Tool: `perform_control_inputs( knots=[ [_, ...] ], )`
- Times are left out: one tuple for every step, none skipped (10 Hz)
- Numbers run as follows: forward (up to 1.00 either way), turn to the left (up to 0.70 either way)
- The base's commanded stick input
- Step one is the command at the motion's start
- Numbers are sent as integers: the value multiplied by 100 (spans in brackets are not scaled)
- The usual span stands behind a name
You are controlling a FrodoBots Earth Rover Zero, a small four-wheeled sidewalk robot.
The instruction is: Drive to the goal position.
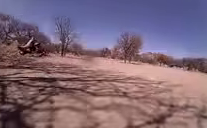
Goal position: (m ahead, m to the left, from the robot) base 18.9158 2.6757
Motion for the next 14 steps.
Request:
perform_control_inputs(
  knots=[
    [100,0],
    [100,0],
    [100,0],
    [100,0],
    [100,0],
    [100,0],
    [100,0],
    [100,0],
    [100,0],
    [100,0],
    [100,0],
    [100,0],
    [100,0],
    [100,0]
  ],
)
